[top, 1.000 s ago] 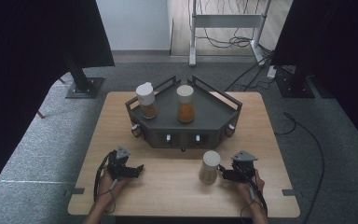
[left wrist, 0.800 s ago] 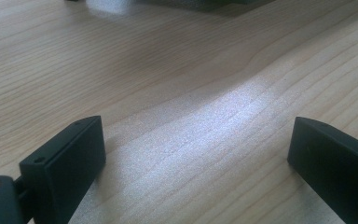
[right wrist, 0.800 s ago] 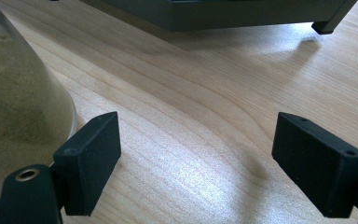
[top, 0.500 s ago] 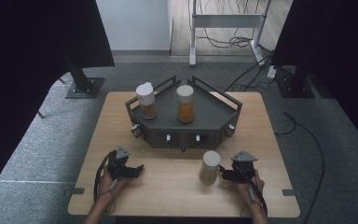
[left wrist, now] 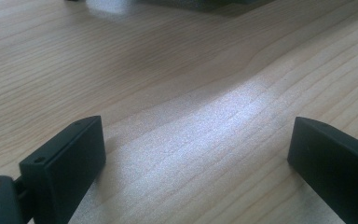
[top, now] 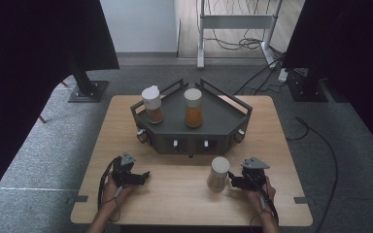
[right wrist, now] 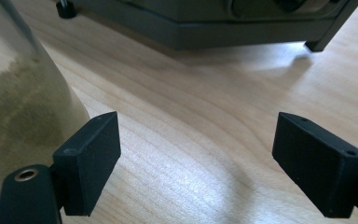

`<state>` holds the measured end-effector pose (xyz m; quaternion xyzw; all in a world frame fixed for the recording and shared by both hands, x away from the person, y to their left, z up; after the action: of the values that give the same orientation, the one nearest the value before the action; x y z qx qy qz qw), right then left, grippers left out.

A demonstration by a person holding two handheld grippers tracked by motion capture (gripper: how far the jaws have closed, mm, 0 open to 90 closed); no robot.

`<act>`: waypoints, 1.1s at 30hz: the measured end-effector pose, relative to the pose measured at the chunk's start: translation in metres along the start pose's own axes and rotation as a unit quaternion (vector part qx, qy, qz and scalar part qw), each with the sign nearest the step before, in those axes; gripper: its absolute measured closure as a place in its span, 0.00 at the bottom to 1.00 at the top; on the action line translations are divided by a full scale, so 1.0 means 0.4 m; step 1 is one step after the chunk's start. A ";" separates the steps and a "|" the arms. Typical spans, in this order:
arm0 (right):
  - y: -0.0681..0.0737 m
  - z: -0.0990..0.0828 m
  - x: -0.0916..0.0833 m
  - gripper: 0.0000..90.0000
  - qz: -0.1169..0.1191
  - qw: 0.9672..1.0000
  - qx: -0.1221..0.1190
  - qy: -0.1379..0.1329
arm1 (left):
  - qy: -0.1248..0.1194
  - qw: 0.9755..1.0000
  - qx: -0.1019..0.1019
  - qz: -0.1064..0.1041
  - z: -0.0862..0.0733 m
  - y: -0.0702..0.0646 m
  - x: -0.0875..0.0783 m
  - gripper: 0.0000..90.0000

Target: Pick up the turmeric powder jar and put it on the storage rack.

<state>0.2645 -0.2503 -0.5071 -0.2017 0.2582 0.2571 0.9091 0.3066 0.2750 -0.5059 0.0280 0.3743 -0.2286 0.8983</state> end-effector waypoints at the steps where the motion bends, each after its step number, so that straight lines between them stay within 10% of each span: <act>1: 0.000 0.001 -0.005 0.16 -0.002 1.000 0.000 -0.003 | 0.000 1.000 0.000 0.000 0.000 0.000 0.000 0.04; 15: 0.020 -0.002 -0.094 0.17 -0.018 0.999 0.007 -0.040 | 0.000 1.000 0.000 0.000 0.000 0.000 0.000 0.04; 33: 0.073 0.003 -0.150 0.15 0.036 0.996 -0.017 -0.074 | 0.000 1.000 0.000 0.000 0.000 0.000 0.000 0.04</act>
<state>0.2040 -0.2487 -0.4787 -0.1878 0.1929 0.3078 0.9126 0.3065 0.2750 -0.5060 0.0281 0.3741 -0.2287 0.8983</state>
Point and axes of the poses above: each handheld gripper's, and its own axes: x roughly forward along the jaws, z roughly out of its top, y roughly to its left, the point moved 6 cm from there along x, roughly forward along the jaws, and after that the axes turned 11 degrees about -x, right-handed, at the moved point
